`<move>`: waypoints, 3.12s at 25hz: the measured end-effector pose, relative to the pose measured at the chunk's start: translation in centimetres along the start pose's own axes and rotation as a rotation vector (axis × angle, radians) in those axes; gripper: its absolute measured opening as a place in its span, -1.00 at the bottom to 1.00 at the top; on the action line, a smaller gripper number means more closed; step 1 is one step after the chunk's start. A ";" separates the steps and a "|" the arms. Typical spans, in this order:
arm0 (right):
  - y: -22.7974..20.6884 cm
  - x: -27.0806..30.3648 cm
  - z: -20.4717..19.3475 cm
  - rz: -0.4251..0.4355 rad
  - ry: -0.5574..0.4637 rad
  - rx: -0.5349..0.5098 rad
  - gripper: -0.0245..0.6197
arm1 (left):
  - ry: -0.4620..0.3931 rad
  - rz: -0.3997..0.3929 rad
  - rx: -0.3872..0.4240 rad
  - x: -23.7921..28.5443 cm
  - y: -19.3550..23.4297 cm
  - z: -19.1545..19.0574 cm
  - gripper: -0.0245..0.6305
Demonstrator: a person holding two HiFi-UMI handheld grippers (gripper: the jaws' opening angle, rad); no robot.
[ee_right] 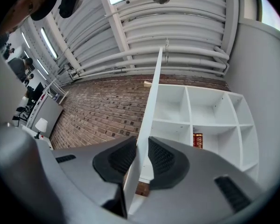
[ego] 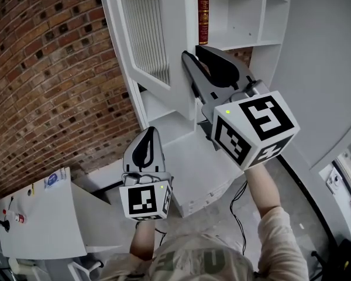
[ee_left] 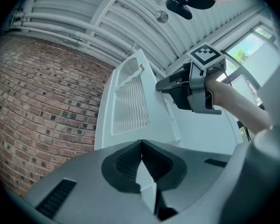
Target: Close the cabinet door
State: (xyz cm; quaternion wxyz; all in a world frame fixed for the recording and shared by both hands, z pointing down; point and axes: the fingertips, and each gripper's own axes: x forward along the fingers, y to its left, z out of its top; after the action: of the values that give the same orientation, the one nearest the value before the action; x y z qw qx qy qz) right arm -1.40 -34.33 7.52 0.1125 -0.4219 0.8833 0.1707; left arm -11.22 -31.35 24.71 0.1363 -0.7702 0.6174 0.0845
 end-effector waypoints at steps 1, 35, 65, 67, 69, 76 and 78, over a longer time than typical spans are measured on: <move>-0.2 0.0 0.0 -0.007 -0.002 -0.003 -0.65 | 0.000 -0.002 0.003 0.1 -0.1 0.0 -0.89; -16.5 7.1 -10.1 -0.329 0.201 -0.006 -0.84 | 0.056 -0.019 0.002 2.3 0.4 -2.8 -0.89; -21.3 17.6 -16.9 -0.270 0.308 0.010 -0.87 | 0.125 0.047 0.012 5.1 2.5 -6.7 -0.89; -21.6 18.1 -17.3 -0.278 0.313 0.025 -0.87 | 0.127 0.050 0.010 5.2 2.7 -6.8 -0.89; -21.7 18.8 -17.5 -0.268 0.312 0.054 -0.87 | 0.129 0.057 0.004 5.3 3.0 -7.0 -0.89; -21.9 19.3 -17.6 -0.266 0.305 0.054 -0.87 | 0.122 0.057 0.007 5.7 3.2 -6.9 -0.89; -21.8 19.3 -17.5 -0.270 0.306 0.051 -0.87 | 0.118 0.059 0.008 5.7 3.3 -6.7 -0.89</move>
State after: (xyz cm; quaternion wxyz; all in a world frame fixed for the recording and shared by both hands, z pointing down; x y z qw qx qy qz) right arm 2.79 -67.74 12.44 0.0097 -0.5547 0.8294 0.0658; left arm -13.42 -39.40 29.02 0.0999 -0.7547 0.6471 0.0404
